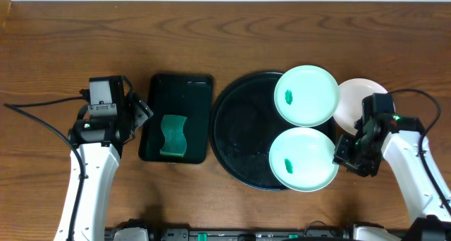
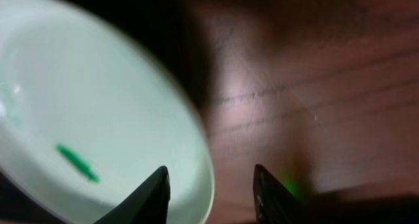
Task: Clean dirty plates on tray and stack at the side
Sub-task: 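Move the right gripper to the rim of the lower green plate, then grip the lower green plate rim with the right gripper and tilt it, then reach the left gripper into the black tray and grasp the green sponge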
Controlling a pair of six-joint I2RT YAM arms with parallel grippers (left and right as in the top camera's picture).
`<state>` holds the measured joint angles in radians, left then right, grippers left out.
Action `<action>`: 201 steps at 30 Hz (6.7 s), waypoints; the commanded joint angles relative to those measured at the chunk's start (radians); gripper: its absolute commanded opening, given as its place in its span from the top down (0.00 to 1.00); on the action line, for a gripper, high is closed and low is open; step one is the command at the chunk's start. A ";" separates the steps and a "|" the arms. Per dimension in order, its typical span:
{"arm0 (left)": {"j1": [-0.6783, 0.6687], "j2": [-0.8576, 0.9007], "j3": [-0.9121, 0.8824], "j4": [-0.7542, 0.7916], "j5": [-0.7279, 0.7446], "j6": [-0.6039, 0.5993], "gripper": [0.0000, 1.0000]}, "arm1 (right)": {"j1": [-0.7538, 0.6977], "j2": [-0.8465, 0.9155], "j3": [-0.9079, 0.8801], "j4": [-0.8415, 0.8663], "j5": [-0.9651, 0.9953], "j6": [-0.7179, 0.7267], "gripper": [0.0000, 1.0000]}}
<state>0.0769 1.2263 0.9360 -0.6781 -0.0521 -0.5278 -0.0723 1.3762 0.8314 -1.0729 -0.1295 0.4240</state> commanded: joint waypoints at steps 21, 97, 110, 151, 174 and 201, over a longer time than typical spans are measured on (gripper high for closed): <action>0.003 -0.003 0.021 -0.003 -0.005 -0.008 0.17 | 0.066 -0.003 -0.117 0.205 -0.302 0.101 0.99; 0.003 -0.003 0.021 -0.003 -0.005 -0.008 0.17 | 0.417 0.083 -0.019 0.479 -0.003 0.013 0.55; 0.003 -0.003 0.021 -0.003 -0.005 -0.008 0.17 | 0.343 0.084 0.019 0.515 -0.111 -0.092 0.67; 0.003 -0.003 0.021 -0.003 -0.005 -0.008 0.17 | 0.460 0.129 -0.180 0.879 -0.019 0.031 0.78; 0.003 -0.003 0.021 -0.003 -0.005 -0.008 0.17 | 0.460 0.150 -0.180 0.891 0.043 0.036 0.82; 0.003 -0.003 0.021 -0.003 -0.005 -0.008 0.17 | 0.460 0.137 -0.177 0.927 0.120 -0.039 0.97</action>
<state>0.0769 1.2263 0.9360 -0.6777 -0.0517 -0.5278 0.3859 1.5291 0.6590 -0.1513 -0.0463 0.4046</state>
